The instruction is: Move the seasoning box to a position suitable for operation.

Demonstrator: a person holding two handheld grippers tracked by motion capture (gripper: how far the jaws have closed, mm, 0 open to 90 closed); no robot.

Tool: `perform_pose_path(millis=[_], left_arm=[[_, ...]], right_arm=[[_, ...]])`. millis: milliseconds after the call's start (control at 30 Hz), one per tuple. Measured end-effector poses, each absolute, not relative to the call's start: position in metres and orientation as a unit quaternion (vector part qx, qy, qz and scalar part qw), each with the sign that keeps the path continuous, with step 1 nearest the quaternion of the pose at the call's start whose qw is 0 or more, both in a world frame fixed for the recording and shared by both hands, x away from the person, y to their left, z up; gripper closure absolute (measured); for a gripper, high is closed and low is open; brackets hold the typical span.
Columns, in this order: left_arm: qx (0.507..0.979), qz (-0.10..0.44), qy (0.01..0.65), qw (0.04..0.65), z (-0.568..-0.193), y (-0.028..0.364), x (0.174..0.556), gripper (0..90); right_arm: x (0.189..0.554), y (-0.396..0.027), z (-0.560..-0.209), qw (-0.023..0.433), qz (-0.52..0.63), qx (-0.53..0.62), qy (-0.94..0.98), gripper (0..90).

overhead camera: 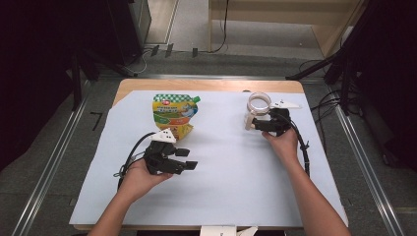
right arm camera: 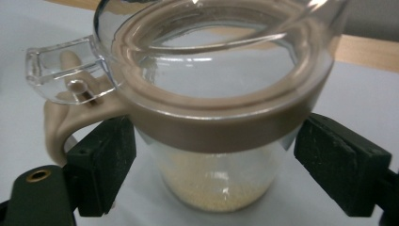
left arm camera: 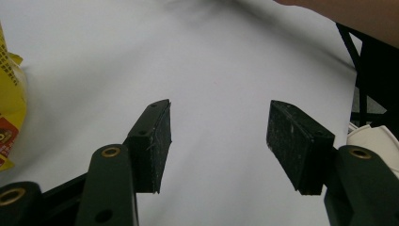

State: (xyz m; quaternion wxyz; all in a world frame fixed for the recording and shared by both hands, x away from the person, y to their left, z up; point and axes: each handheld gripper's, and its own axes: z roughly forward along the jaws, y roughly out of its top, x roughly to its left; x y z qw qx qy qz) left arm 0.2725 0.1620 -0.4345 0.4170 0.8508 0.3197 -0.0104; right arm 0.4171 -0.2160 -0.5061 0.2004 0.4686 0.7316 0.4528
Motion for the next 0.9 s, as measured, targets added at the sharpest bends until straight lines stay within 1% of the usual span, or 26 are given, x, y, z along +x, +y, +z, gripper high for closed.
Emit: perform_pose_path(millis=[67, 200, 433, 500, 900], left_arm=[[0.852, -0.012, 0.317, 0.417, -0.435, 0.161, 0.272, 41.4], [0.852, -0.012, 0.316, 0.416, -0.436, 0.160, 0.272, 41.0], [0.851, -0.016, 0.317, 0.419, -0.438, 0.161, 0.274, 40.4], [0.851, -0.015, 0.317, 0.419, -0.438, 0.161, 0.274, 40.3], [0.849, -0.019, 0.317, 0.423, -0.438, 0.162, 0.276, 41.1]], right_arm=[[0.419, -0.214, -0.509, 0.208, 0.457, 0.463, 0.731, 12.2], [0.425, -0.210, -0.516, 0.208, 0.469, 0.466, 0.721, 10.3], [0.426, -0.206, -0.519, 0.219, 0.470, 0.467, 0.716, 10.7], [0.425, -0.205, -0.518, 0.227, 0.467, 0.461, 0.720, 11.3], [0.413, -0.203, -0.507, 0.227, 0.473, 0.451, 0.722, 11.7]])
